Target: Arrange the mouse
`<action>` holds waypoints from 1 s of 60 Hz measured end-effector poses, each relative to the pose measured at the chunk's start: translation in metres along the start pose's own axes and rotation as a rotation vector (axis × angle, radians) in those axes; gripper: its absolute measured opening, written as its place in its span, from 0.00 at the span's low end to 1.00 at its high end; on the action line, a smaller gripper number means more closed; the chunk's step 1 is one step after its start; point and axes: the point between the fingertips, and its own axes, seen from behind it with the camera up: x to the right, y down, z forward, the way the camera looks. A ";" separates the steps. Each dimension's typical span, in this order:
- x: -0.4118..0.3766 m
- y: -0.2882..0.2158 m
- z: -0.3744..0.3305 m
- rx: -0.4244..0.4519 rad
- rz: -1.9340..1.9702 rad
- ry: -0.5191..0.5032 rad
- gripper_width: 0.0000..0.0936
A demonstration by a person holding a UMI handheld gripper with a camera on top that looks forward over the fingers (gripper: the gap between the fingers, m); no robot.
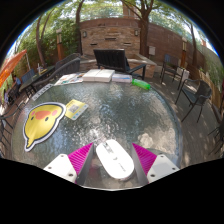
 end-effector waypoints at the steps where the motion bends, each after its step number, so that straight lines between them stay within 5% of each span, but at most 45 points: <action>1: 0.001 0.001 -0.002 -0.001 -0.008 -0.009 0.80; 23: 0.015 0.006 -0.010 0.002 -0.090 -0.019 0.84; 46: 0.013 0.004 -0.007 -0.004 -0.100 -0.046 0.42; 60: 0.011 -0.038 -0.024 0.042 -0.036 0.058 0.40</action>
